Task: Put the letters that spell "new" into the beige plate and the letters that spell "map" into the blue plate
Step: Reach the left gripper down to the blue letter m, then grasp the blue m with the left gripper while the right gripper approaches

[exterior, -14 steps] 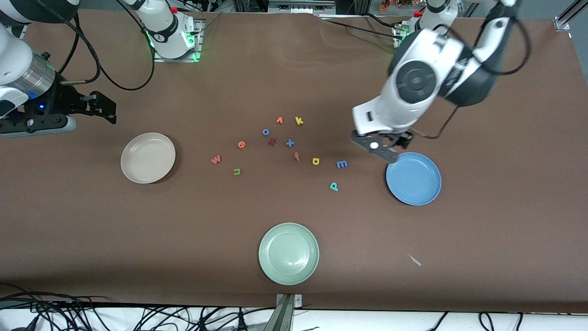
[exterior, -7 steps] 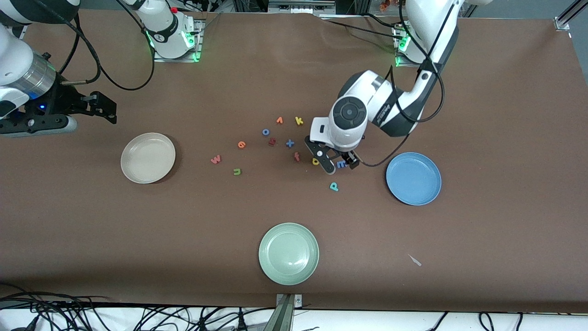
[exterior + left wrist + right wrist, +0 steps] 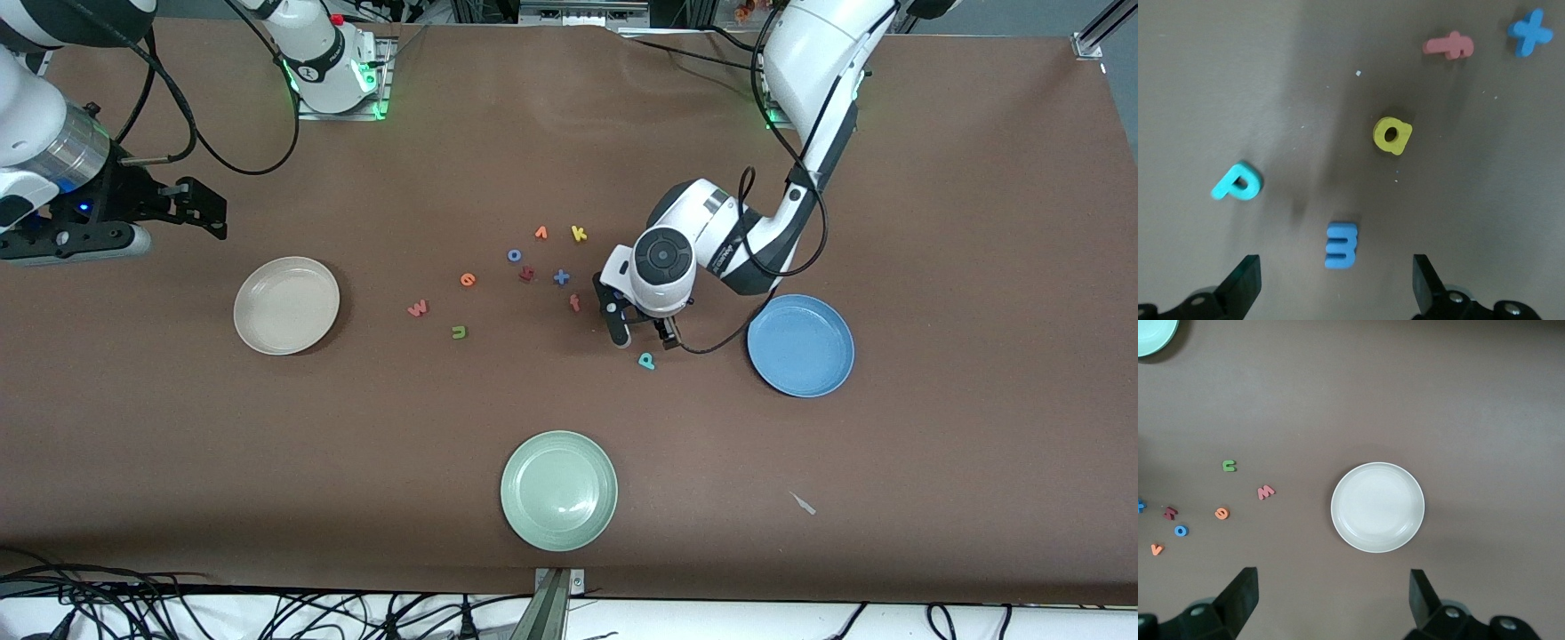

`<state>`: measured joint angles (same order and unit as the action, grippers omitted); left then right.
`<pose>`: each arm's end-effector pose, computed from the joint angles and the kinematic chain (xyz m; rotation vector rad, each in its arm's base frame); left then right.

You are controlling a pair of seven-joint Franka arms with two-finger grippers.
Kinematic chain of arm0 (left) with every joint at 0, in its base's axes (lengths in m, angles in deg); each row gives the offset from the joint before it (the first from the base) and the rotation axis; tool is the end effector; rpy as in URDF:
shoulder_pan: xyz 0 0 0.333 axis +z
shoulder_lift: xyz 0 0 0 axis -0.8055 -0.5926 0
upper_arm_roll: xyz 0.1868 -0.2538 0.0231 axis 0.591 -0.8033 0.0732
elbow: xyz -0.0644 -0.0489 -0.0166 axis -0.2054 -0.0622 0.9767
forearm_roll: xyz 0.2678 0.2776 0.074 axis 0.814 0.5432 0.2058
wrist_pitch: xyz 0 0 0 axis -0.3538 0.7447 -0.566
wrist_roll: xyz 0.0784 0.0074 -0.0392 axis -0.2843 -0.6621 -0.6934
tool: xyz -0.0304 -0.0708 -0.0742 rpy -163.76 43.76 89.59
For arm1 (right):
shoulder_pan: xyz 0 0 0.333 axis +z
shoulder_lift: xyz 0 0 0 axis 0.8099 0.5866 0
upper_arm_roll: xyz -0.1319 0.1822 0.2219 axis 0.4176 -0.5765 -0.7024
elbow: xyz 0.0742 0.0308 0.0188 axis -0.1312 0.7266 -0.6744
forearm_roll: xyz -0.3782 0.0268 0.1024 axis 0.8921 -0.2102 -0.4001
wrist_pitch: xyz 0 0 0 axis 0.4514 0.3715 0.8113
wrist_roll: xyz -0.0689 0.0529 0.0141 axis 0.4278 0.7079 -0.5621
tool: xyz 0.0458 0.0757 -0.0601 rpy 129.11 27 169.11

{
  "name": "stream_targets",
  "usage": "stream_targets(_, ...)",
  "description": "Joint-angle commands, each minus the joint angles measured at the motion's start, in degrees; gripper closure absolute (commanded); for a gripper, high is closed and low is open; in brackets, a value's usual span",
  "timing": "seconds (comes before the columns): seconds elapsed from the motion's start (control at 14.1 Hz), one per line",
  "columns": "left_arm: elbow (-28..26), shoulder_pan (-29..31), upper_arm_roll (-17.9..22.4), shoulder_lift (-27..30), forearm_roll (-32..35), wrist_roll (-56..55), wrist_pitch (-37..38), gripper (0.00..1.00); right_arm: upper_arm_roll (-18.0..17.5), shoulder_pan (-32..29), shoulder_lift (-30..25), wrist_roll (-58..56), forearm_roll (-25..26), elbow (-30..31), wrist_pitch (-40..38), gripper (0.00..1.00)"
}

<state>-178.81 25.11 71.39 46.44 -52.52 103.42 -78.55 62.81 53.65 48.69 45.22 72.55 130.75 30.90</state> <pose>0.5569 -0.3802 0.2133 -2.5132 1.8627 0.2707 0.5709 0.0750 0.5851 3.1034 0.2037 -0.0271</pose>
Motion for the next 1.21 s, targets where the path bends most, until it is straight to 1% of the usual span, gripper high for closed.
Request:
stream_targets(0.0,-0.7,-0.3,-0.1,-0.8,4.2,1.5,-2.7,0.00,-0.3,0.5,-0.4,-0.1,0.8,0.9,1.7,0.00)
stream_targets(0.14,-1.9,-1.2,-0.1,-1.2,6.4,0.7,-3.4,0.00,-0.2,0.3,1.0,4.3,0.7,0.8,1.7,0.00)
stream_targets(0.28,-3.9,-1.9,0.0,-1.2,6.9,0.1,-4.5,0.00,-0.3,1.0,1.2,7.9,0.7,0.9,1.7,0.00)
stream_targets(0.5,-4.9,-1.6,0.0,-1.2,7.3,0.0,-5.0,0.00,-0.3,1.1,2.8,7.7,-0.3,0.9,2.1,0.00)
stream_targets(0.64,-4.9,-1.5,0.0,-1.2,7.6,0.0,-5.0,0.01,-0.4,1.7,2.8,7.7,-0.4,0.9,1.8,0.00)
stream_targets(0.71,-4.9,-1.4,0.1,-1.2,7.6,0.0,-5.0,0.04,-1.4,1.8,2.5,7.7,-1.0,1.0,1.4,0.00)
stream_targets(0.78,-4.9,-1.3,0.2,-1.2,7.6,0.0,-5.0,0.12,-2.5,1.8,1.8,8.1,-1.2,0.9,1.1,0.00)
stream_targets(0.85,-4.9,-1.4,0.2,-1.3,8.3,0.0,-5.1,0.24,-2.7,1.8,1.2,7.9,-1.2,0.9,0.6,0.00)
stream_targets(0.92,-4.9,-1.5,0.2,-1.3,9.5,0.0,-5.3,0.41,-2.7,1.8,1.2,7.6,-1.9,0.5,0.7,0.00)
stream_targets(0.99,-4.9,-1.4,0.1,-1.3,10.5,0.0,-5.7,0.54,-2.9,1.8,1.1,7.3,-2.3,0.4,1.7,0.00)
stream_targets(1.06,-4.9,-1.4,0.2,-1.5,10.5,0.0,-6.3,0.63,-2.8,1.8,2.4,7.3,-2.9,0.3,3.1,0.00)
stream_targets(1.14,-4.9,-1.3,0.2,-1.7,10.5,0.0,-6.4,0.65,-2.7,1.6,5.5,7.2,-5.6,0.3,4.4,0.00)
